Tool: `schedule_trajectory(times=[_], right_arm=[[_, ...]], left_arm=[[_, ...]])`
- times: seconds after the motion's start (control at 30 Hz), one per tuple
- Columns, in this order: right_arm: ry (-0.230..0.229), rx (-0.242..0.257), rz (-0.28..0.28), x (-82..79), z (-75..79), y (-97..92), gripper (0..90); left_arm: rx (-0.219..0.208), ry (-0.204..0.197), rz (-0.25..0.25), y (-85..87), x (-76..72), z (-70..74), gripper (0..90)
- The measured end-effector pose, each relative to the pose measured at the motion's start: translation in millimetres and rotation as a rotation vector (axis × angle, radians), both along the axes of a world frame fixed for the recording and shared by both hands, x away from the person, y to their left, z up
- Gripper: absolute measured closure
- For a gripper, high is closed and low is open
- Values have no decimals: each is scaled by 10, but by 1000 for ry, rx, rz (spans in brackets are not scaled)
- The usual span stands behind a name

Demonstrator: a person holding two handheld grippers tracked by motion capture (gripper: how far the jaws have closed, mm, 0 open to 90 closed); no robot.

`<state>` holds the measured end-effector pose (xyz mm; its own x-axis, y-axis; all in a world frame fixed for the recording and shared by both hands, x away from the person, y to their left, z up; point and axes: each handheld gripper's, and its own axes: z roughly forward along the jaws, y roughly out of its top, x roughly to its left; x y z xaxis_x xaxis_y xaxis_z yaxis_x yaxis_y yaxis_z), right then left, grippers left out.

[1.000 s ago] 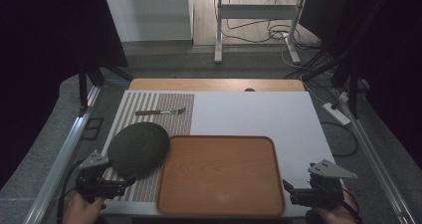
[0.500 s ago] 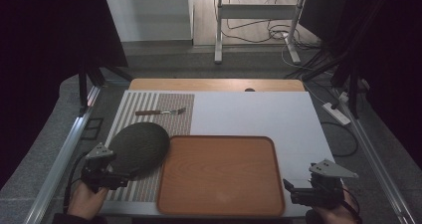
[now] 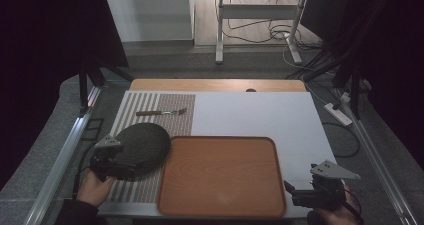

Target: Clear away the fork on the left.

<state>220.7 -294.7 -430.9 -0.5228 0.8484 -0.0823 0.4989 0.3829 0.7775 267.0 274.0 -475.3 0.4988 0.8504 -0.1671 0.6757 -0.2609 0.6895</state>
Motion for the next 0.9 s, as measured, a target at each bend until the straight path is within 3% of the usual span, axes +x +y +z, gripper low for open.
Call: schedule_trajectory(times=[0.4, 0.7, 0.9], right_arm=[[7, 20, -6, 10, 2, -21, 3], [8, 19, -5, 12, 0, -21, 3], [12, 23, -10, 16, 0, -26, 3]], left_arm=[[-16, 22, -15, -7, 324, -18, 0], [-24, 40, 11, -17, 592, -65, 0], [-3, 38, 22, -47, 779, -90, 0]])
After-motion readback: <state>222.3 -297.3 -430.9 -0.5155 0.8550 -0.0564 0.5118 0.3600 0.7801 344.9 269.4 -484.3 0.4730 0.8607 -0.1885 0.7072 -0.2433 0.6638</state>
